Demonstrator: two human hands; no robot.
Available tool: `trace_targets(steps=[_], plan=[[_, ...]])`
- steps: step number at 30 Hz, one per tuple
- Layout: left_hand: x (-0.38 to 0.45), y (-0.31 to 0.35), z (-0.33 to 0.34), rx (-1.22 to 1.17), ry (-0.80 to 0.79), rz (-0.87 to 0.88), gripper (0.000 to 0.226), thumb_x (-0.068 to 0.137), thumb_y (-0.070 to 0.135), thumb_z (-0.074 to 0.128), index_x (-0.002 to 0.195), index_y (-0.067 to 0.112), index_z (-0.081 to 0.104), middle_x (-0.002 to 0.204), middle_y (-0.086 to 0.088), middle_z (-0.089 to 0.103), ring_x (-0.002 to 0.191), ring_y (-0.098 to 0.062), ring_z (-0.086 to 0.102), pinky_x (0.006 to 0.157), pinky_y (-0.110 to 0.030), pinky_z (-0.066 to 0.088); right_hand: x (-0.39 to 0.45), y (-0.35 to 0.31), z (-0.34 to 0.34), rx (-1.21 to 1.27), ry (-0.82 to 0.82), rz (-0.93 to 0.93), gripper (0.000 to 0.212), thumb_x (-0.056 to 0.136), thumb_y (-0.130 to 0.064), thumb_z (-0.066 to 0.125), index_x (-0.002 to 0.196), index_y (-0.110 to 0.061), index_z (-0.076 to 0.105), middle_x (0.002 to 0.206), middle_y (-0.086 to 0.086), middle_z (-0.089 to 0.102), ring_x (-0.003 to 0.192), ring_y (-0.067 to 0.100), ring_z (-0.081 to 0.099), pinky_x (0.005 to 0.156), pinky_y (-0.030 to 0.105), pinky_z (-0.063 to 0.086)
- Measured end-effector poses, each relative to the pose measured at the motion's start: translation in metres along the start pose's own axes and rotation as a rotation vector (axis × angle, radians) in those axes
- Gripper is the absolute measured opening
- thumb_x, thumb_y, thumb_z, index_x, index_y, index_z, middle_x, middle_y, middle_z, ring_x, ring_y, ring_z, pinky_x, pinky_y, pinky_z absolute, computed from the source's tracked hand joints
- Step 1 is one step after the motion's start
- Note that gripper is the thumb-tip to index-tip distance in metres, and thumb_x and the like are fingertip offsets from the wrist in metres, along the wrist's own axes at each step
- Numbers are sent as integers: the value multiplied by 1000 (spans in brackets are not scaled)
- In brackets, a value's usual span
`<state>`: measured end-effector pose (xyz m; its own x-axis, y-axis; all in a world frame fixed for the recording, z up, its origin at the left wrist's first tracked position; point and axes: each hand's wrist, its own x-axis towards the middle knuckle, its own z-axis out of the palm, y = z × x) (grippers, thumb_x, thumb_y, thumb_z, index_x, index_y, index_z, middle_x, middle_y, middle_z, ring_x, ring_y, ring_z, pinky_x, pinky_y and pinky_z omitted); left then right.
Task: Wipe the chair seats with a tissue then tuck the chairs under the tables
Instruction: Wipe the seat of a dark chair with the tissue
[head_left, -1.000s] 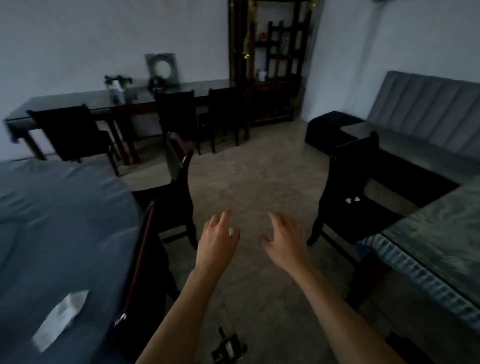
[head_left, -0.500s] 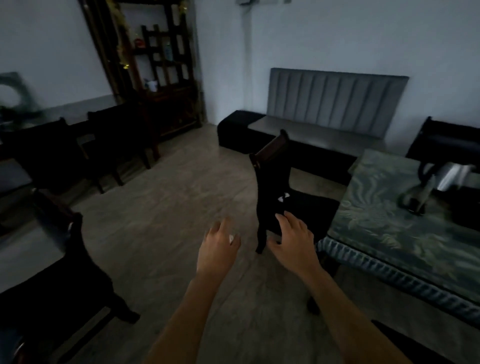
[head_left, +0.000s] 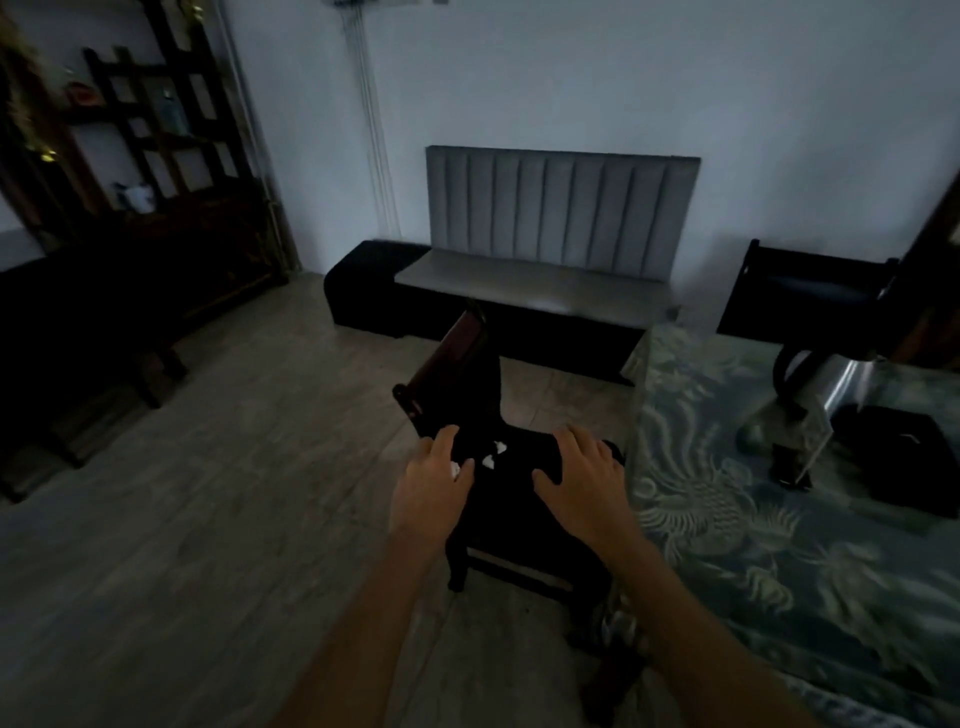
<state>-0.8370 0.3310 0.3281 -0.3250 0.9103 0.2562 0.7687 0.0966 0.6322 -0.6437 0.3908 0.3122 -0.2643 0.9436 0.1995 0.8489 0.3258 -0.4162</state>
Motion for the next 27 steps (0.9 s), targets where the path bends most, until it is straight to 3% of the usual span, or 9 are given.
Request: trace_targets(steps=[6, 14, 17, 21, 27], plan=[[103, -1, 39, 34, -43, 46, 49, 95, 34, 57, 140, 19, 44, 124, -12, 56, 112, -29, 55, 90, -46, 50, 87, 24, 6, -2, 8, 64, 67, 91, -50, 53, 145, -16, 33, 155, 7, 31, 141, 32, 29, 109, 51, 30], [246, -26, 105, -54, -110, 119, 43, 94, 35, 57, 133, 23, 45, 106, -3, 55, 95, -19, 53, 78, -36, 49, 215, 60, 45, 21, 12, 166, 66, 84, -55, 47, 141, -27, 30, 155, 4, 29, 139, 33, 29, 106, 53, 32], [306, -40, 131, -98, -145, 125, 42, 94, 35, 56, 133, 22, 46, 104, -4, 55, 94, -21, 53, 79, -41, 51, 271, 71, 65, 1, 1, 222, 70, 78, -61, 39, 139, -29, 29, 155, 2, 29, 138, 33, 31, 103, 54, 34], [381, -54, 161, -111, -208, 117, 41, 93, 37, 55, 130, 21, 47, 104, -5, 55, 94, -21, 53, 80, -44, 52, 338, 82, 82, 3, -25, 258, 69, 82, -59, 45, 142, -31, 26, 157, 0, 25, 141, 31, 28, 106, 54, 32], [441, -69, 209, -242, -220, 10, 43, 93, 34, 59, 133, 19, 50, 104, 3, 52, 91, -11, 51, 77, -26, 40, 404, 95, 107, -4, -35, 301, 70, 86, -50, 53, 146, -22, 30, 155, 6, 29, 137, 34, 31, 103, 52, 34]])
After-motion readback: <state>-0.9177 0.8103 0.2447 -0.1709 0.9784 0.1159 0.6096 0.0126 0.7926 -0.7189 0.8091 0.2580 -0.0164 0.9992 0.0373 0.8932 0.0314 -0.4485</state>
